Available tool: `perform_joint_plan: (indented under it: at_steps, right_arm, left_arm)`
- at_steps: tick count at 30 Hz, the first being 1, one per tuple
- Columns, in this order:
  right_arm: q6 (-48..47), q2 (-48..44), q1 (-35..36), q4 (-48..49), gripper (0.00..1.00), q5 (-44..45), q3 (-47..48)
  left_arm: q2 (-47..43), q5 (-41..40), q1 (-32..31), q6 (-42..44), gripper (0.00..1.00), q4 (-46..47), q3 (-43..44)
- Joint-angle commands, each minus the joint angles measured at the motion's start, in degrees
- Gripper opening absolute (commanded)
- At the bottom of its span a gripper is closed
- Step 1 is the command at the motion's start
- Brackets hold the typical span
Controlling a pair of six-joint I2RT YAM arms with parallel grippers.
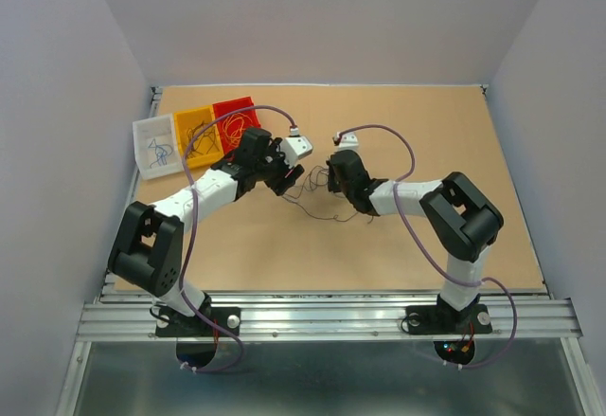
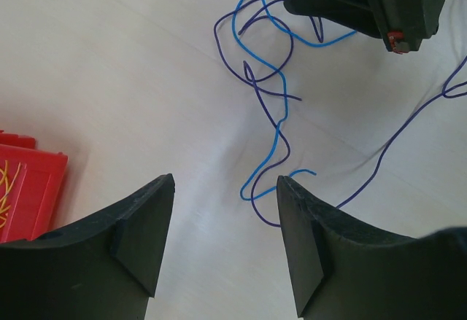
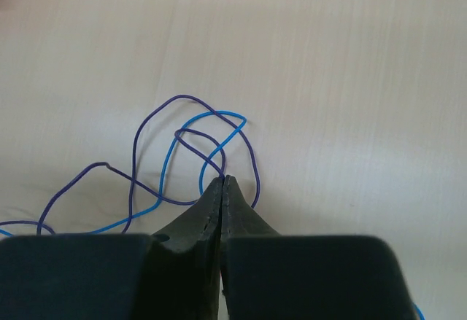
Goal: Untangle the cables
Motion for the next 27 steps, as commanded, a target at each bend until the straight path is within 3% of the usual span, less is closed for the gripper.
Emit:
perform_joint_plan:
  at_steps: [1, 7, 12, 15, 20, 27]
  right_arm:
    - [-0.9, -6.3, -0.3, 0.4, 0.0, 0.3, 0.3]
    - [-3.1, -24.8, -0.4, 0.3, 0.01, -10.0, -3.5]
    - [-3.7, -33.6, -0.4, -2.6, 0.01, -17.9, -0.4]
    - [-3.8, -36.3, -0.4, -5.2, 0.0, -20.6, 4.9]
    - [-3.1, -38.1, -0.4, -7.6, 0.0, -29.3, 10.1]
    - [-0.9, -36.3, -0.2, -7.7, 0.01, -37.1, 17.2]
  left_arm:
    - [-1.3, 1.8, 0.4, 0.7, 0.69, 1.2, 0.5]
    - [-1.1, 5.3, 0.5, 2.4, 0.69, 1.1, 0.3]
    - [-3.0, 5.8, 2.7, -0.8, 0.69, 5.5, -1.2]
    - [-6.5, 11.3, 6.4, -3.1, 0.7, 8.3, -2.3]
    - [-13.4, 24.9, 20.0, -11.4, 0.73, 15.0, -4.8]
    - [-22.6, 36.6, 24.8, -13.9, 0.81, 21.6, -9.7]
